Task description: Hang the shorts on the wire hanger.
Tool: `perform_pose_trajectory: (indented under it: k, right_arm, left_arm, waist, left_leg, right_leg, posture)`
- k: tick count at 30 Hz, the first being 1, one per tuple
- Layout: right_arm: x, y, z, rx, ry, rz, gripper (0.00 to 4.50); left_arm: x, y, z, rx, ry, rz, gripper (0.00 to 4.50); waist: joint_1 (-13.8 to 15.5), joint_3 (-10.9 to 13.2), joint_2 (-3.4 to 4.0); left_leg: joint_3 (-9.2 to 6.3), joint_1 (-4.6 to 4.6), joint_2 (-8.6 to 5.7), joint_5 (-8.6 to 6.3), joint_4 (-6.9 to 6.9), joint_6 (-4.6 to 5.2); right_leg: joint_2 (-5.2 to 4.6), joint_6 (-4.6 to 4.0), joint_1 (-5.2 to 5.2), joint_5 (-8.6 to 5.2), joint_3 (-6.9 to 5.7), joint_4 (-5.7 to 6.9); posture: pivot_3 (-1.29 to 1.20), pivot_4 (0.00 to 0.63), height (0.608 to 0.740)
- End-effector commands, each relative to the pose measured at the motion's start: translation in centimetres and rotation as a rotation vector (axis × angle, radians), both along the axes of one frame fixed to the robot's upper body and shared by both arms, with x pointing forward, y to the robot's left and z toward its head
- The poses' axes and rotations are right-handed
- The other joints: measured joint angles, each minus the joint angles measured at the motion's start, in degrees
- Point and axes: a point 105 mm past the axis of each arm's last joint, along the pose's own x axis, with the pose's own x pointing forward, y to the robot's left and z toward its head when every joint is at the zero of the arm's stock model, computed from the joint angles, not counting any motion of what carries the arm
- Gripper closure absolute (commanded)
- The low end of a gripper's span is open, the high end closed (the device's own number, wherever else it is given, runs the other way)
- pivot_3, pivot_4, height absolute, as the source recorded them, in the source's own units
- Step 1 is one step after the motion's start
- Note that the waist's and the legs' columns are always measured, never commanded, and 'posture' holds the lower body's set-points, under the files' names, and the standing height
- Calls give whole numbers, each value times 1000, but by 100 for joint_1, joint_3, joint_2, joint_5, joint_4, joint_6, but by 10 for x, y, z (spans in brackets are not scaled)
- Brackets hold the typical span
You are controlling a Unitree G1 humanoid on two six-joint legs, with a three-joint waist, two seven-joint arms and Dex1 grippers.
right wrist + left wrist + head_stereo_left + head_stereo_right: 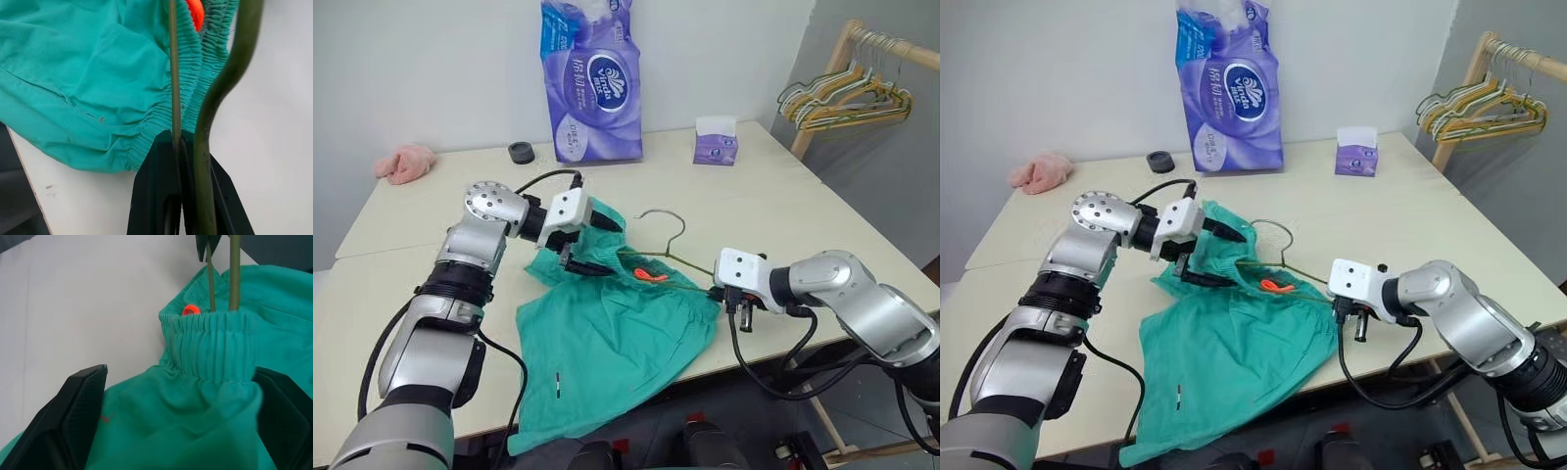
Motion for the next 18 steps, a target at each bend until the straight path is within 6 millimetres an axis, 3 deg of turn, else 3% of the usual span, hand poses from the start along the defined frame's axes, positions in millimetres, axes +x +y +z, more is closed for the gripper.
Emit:
perform_pose_trajectory:
  k: [1,2,11,15,18]
  right_arm:
    - [0,9,18,10,-79,53,4500]
    - [-1,10,19,14,-81,56,4500]
    - [-1,16,23,30,-116,82,4500]
    - [-2,19,26,34,-139,108,4500]
    - [-4,20,25,6,-166,158,4500]
  left_arm:
    - [-1,-3,1,-3,-5,-18,27]
    - [-3,-4,-1,-5,5,-25,27]
    - [-9,-2,-10,12,56,-39,2774]
    - [-11,-2,-12,14,61,-40,3527]
    - [-10,-1,-13,12,64,-32,4407]
  waist:
    - [-1,0,0]
    - [-3,0,0]
    - [-10,0,0]
    - [-18,-3,0]
    - [-27,-3,0]
  left_leg:
    - [-1,0,0,0,0,0]
    - [0,0,1,0,0,0]
    - [-1,0,1,0,1,0]
    - [0,0,1,0,1,0]
    - [-1,0,1,0,1,0]
  right_leg:
    - [0,0,0,0,0,0]
    - [0,0,0,0,0,0]
    - [1,0,0,0,0,1]
    - [1,0,0,0,0,2]
    - [1,0,0,0,0,2]
  posture:
    - [-174,23,740]
    - [-174,23,740]
    - [-176,21,740]
    - [-175,20,740]
    - [-175,20,740]
